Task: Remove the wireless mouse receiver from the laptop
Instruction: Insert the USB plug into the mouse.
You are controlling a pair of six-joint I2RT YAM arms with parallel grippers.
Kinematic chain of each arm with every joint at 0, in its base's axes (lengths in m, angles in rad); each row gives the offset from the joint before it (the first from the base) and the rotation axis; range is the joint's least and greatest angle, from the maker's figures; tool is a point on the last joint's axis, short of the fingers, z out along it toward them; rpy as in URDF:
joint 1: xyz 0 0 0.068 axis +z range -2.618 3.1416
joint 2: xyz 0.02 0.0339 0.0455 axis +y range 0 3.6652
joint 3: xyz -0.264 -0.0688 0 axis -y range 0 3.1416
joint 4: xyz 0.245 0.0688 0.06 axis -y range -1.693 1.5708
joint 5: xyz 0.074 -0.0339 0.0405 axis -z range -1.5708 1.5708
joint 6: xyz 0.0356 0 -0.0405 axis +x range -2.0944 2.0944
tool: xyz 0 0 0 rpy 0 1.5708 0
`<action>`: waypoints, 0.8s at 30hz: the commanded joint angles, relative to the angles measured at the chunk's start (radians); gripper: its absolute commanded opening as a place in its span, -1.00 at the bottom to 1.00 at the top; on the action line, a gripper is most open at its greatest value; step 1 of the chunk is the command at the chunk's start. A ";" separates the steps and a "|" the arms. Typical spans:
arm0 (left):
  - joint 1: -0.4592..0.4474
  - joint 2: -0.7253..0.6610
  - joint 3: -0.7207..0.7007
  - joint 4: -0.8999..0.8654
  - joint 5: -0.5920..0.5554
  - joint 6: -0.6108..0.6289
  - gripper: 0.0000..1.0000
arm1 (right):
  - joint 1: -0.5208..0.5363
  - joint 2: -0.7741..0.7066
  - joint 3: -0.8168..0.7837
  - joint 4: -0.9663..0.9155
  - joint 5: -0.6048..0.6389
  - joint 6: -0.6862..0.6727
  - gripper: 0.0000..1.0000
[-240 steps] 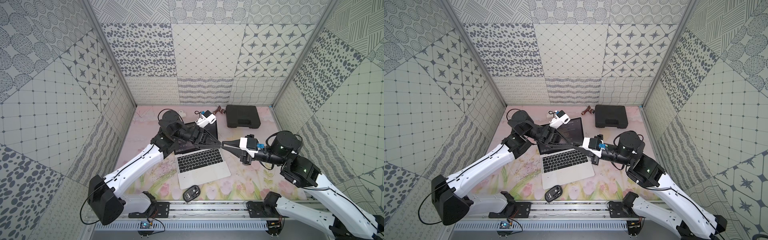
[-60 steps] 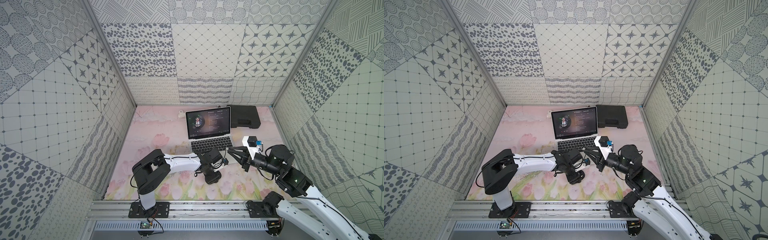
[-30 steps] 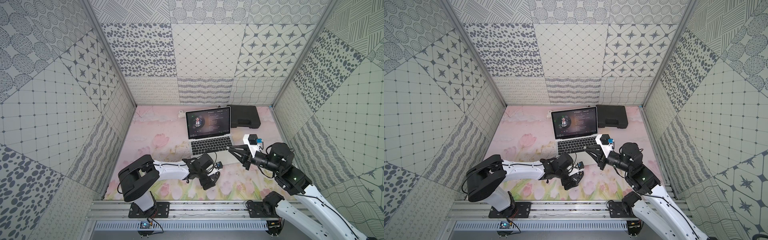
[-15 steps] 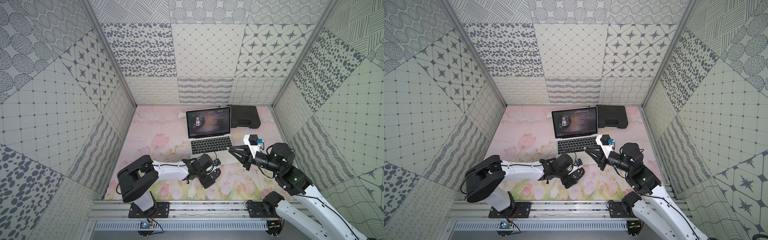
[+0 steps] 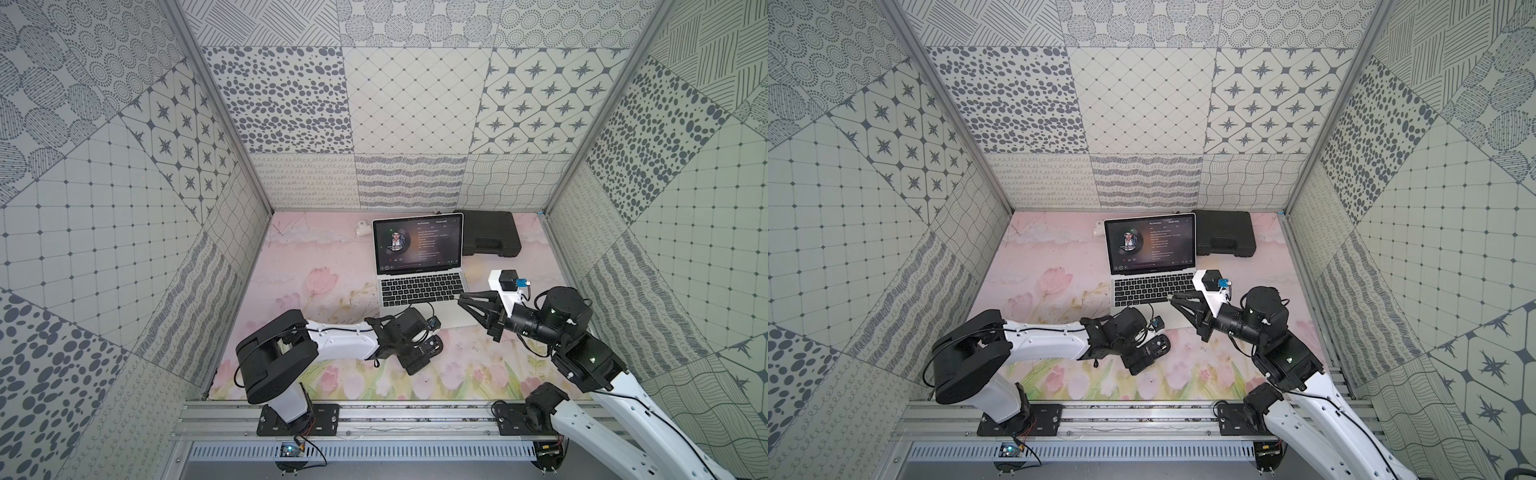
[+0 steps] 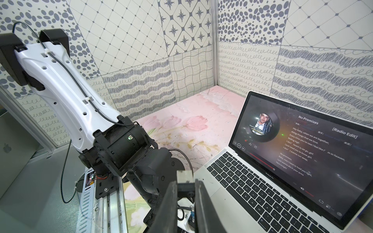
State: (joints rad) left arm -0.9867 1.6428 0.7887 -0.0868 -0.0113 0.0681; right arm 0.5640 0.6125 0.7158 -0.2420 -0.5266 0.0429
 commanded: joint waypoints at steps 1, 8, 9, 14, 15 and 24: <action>0.006 0.007 -0.014 -0.051 0.012 0.025 0.87 | -0.009 -0.016 -0.001 0.041 -0.004 0.011 -0.92; 0.010 -0.021 -0.065 0.013 0.033 0.036 0.71 | -0.013 -0.012 0.002 0.042 -0.010 0.008 -0.92; 0.011 -0.028 -0.078 0.033 0.034 0.038 0.73 | -0.014 -0.012 0.001 0.041 -0.010 0.008 -0.92; 0.020 -0.072 -0.155 0.152 0.060 0.066 0.90 | -0.016 -0.009 -0.002 0.043 -0.016 0.008 -0.92; 0.027 -0.081 -0.169 0.173 0.075 0.072 0.91 | -0.015 -0.008 -0.002 0.043 -0.016 0.009 -0.92; 0.067 -0.099 -0.204 0.231 0.154 0.148 0.92 | -0.016 0.004 0.000 0.045 -0.018 0.003 -0.92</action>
State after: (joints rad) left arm -0.9329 1.5471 0.6022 0.1349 0.0677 0.1532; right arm 0.5522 0.6106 0.7158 -0.2420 -0.5343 0.0425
